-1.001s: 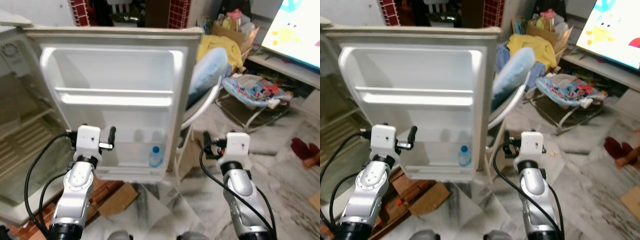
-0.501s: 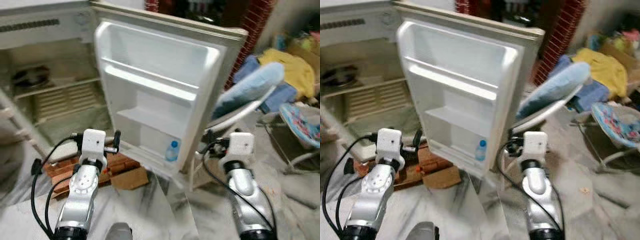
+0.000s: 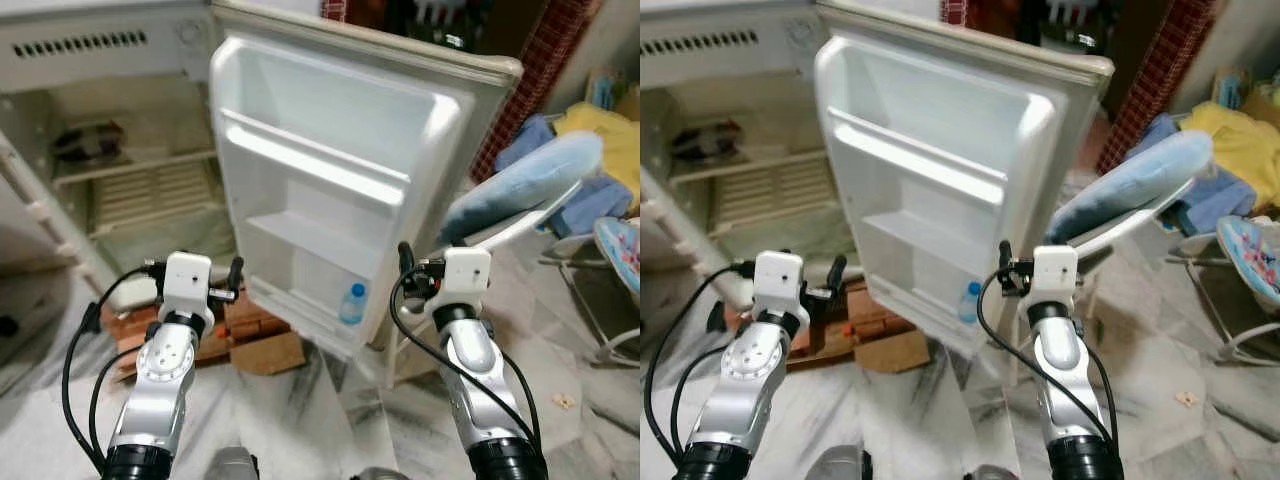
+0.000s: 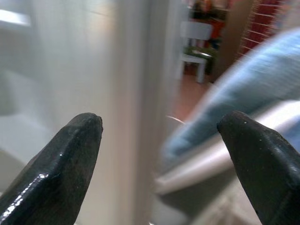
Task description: Restocking fridge
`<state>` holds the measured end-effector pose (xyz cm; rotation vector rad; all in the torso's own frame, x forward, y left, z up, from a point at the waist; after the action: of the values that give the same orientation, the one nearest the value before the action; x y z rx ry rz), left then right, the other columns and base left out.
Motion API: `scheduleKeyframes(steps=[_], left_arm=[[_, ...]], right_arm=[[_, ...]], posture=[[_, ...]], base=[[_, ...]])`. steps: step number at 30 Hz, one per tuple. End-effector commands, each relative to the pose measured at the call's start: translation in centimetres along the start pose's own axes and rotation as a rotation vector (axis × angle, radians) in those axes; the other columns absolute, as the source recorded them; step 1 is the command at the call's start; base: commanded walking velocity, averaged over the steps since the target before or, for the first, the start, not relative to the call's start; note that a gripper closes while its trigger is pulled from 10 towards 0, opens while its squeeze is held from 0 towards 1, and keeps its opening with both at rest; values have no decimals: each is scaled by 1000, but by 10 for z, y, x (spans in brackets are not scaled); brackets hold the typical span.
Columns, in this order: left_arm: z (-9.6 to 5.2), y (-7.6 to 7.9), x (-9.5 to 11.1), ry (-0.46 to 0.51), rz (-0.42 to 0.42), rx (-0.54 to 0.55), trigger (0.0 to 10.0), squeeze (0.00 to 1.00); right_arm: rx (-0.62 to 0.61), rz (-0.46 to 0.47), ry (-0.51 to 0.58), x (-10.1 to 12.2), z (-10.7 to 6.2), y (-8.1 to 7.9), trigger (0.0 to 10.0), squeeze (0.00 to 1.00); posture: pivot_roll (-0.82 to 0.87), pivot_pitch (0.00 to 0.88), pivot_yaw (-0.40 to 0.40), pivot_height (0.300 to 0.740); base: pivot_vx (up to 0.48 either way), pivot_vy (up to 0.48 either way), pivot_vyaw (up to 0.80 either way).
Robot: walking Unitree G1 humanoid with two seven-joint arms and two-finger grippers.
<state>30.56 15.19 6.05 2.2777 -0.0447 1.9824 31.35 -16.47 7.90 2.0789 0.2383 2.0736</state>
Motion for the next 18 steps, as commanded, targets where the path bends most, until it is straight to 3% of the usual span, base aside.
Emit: scheduleKeyframes(steps=[1, 7, 11, 14, 18], left_arm=[[-1, 6, 2, 7, 3, -25, 10000, 0], [-5, 4, -2, -9, -12, -20, 10000, 0], [-6, 0, -2, -15, -9, -9, 10000, 0], [-7, -1, -2, -12, 0, -5, 10000, 0], [-7, -4, -2, -17, -5, 25, 10000, 0]], right_arm=[[-30, 0, 5, 1, 0, 8, 10000, 0], [-25, 14, -11, -6, -4, 7, 10000, 0], [28, 40, 36, 6, 2, 1, 10000, 0], [70, 3, 75, 13, 4, -4, 10000, 0], [91, -20, 124, 23, 5, -6, 10000, 0]], posture=[[41, 28, -46, 740], [42, 25, -45, 740], [43, 31, -35, 740], [44, 32, -34, 740], [43, 32, -33, 740]], base=[[0, -454, 0], [0, -434, 0], [0, -420, 0], [0, -282, 0], [0, 0, 795]])
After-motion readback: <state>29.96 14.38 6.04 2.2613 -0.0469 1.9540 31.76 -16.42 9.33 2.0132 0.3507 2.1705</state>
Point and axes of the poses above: a point about 5 cm out from each wrist's last joint towards the gripper, its own z axis pointing out of the wrist towards the gripper, its own x axis along the axis of the wrist's last joint, y = z × x, the point moved 4 cm from there along z, pointing out of the wrist towards the gripper, and after that the axes turned 11 degrees about -z, right-handed, at the moved point
